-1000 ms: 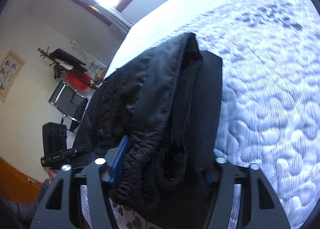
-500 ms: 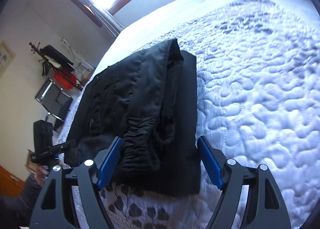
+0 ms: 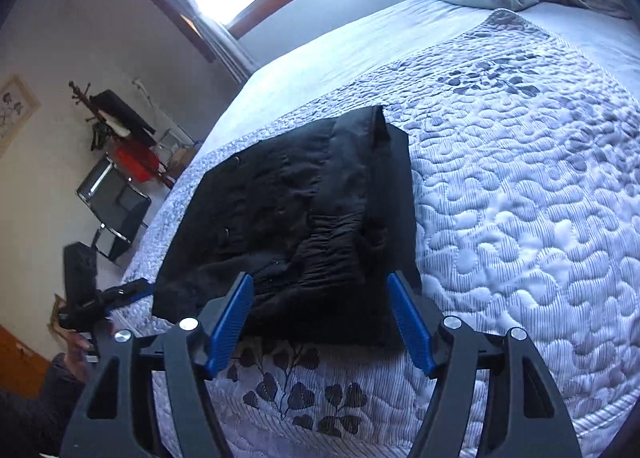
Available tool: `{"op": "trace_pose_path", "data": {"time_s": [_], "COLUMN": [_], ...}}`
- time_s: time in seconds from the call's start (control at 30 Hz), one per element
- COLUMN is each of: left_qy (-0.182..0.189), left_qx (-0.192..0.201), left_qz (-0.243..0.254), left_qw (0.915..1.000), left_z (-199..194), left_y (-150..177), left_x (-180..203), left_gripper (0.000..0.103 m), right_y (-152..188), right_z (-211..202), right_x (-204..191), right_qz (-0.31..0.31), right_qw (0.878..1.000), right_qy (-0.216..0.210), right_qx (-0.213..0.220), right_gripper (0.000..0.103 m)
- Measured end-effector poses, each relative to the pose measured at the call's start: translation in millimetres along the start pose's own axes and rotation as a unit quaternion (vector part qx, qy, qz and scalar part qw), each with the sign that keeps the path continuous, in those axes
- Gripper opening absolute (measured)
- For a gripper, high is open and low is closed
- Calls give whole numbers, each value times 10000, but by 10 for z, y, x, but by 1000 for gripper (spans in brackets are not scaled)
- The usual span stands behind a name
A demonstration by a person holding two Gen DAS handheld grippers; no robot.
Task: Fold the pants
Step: 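Open the right tool and release the folded pants on the bed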
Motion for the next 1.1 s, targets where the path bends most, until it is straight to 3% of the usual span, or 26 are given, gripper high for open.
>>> {"op": "trace_pose_path", "data": {"time_s": [0.17, 0.27, 0.63, 1.1], "left_qy": [-468, -785, -1070, -1329], "left_qx": [181, 197, 231, 381], "left_qz": [445, 799, 1394, 1482], "left_qw": [9977, 9935, 9842, 9792], "left_z": [-91, -90, 12, -98], "left_y": [-122, -194, -248, -225], "left_x": [197, 328, 673, 727], "left_gripper": [93, 95, 95, 98], "right_y": [6, 11, 47, 116], "right_z": [145, 148, 115, 221], "right_x": [-8, 33, 131, 295], "right_qz": [-32, 76, 177, 711], "right_qw": [9995, 9998, 9996, 9973], "right_qy": [278, 145, 208, -98], "right_qx": [-159, -152, -72, -182], "right_gripper": [46, 40, 38, 40]}}
Point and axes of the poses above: each gripper's, at about its wrist camera, not at the fingertips, and z roughly the way its jaws point, x to its right, y to its underside, the point moved 8 cm from there along z, roughly the way its jaws point, and after that the axes turned 6 degrees about y, right-handed, at the moved point
